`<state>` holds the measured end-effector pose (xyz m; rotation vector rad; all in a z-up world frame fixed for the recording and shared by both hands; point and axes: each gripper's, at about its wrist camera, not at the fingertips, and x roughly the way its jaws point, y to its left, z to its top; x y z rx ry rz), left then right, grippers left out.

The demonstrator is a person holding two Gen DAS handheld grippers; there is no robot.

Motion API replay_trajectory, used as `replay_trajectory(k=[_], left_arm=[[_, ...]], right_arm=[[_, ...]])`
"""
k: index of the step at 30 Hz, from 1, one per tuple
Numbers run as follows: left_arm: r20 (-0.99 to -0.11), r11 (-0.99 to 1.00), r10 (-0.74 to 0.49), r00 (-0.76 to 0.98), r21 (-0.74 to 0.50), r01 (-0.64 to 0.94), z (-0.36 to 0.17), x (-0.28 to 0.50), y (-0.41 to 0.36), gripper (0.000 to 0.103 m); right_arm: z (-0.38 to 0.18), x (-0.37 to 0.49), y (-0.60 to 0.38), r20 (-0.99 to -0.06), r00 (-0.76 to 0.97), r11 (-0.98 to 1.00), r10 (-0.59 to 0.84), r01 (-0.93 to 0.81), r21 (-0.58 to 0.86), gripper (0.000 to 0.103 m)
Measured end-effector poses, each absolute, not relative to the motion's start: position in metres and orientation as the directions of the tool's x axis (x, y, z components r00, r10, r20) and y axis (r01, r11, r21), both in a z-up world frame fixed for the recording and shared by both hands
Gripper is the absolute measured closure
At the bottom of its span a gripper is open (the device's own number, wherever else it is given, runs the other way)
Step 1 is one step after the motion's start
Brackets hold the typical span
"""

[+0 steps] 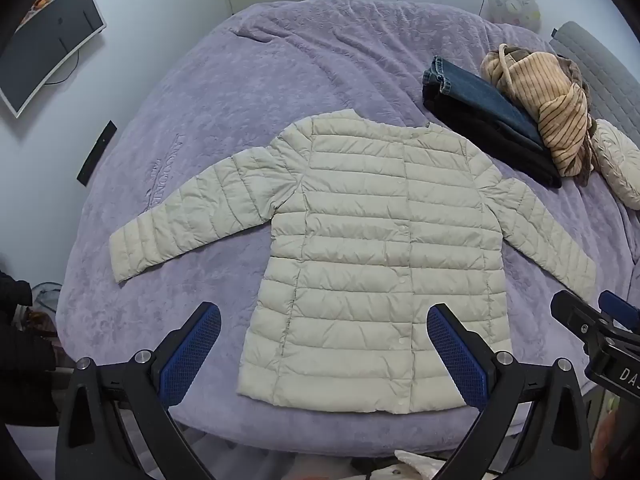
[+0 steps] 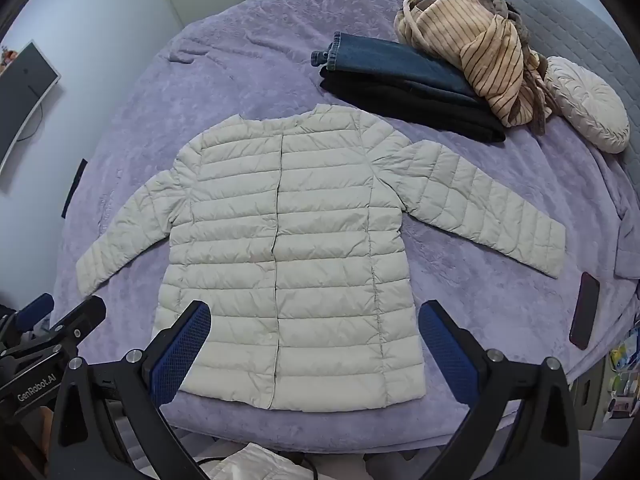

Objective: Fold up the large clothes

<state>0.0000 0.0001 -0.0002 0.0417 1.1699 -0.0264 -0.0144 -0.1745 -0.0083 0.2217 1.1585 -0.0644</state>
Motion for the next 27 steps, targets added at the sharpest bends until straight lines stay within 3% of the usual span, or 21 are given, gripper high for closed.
replay_trajectory(k=[27], left_arm=[[-0.937,0.999,0.007,0.350,0.020,0.034,-0.0093,-0.0017,0.0018,0.000]], right_arm=[[-0.0143,-0.0150,-0.1720,-0.924,0.379,0.980,0.044,0.165,0.114,0.000]])
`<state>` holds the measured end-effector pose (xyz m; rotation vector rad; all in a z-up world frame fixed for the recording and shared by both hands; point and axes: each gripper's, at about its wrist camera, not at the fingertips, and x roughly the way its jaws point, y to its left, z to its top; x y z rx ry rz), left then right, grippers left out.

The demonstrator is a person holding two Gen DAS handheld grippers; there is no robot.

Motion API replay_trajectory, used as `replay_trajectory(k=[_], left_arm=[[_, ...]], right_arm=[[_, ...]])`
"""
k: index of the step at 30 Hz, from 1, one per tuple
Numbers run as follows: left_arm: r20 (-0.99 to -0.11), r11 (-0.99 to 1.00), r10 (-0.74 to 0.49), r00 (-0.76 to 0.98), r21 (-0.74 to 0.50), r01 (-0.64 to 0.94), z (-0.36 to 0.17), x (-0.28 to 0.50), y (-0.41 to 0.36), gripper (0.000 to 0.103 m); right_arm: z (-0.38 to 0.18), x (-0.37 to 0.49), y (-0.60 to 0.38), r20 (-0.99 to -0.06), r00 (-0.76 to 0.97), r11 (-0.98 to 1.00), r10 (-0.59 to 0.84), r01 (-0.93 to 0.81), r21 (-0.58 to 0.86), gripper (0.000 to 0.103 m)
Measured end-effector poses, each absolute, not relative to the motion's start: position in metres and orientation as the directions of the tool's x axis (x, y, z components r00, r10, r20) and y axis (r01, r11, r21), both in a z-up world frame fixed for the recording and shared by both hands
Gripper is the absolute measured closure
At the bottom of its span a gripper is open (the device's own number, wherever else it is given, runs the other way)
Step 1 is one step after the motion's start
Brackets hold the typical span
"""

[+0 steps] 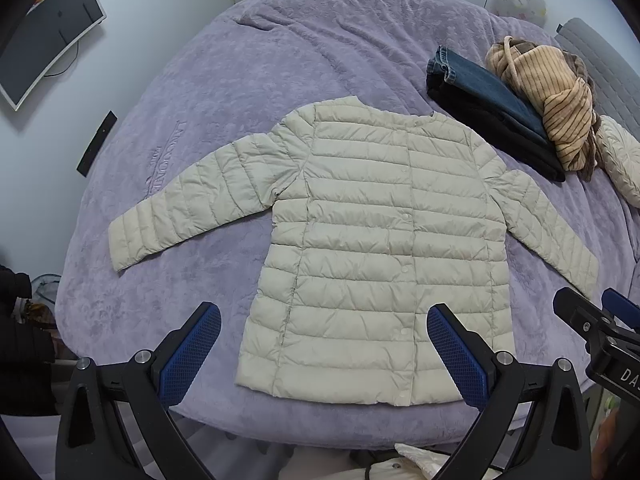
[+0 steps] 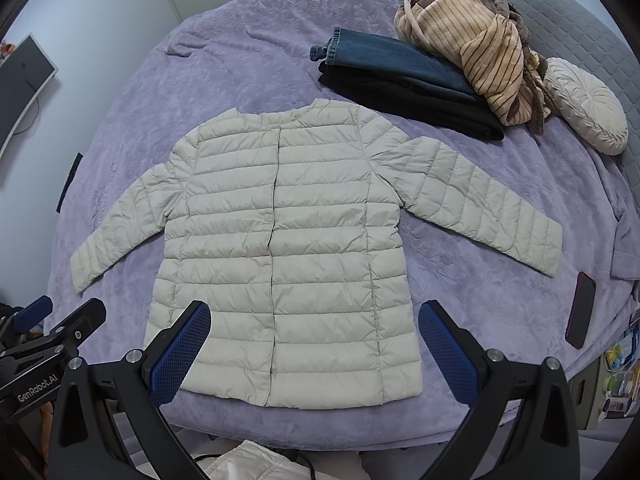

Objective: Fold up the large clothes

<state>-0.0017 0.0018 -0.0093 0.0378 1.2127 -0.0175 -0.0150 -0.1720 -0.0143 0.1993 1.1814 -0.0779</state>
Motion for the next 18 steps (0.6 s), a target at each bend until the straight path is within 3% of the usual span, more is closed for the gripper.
replay_trajectory(k=[18], left_arm=[[-0.937,0.999,0.009,0.350,0.021,0.033,-0.0091,-0.0046,0.0012,0.000]], right_arm=[[-0.0139,-0.0175,-0.1688,-0.925,0.379,0.980,0.041,0.165,0.111,0.000]])
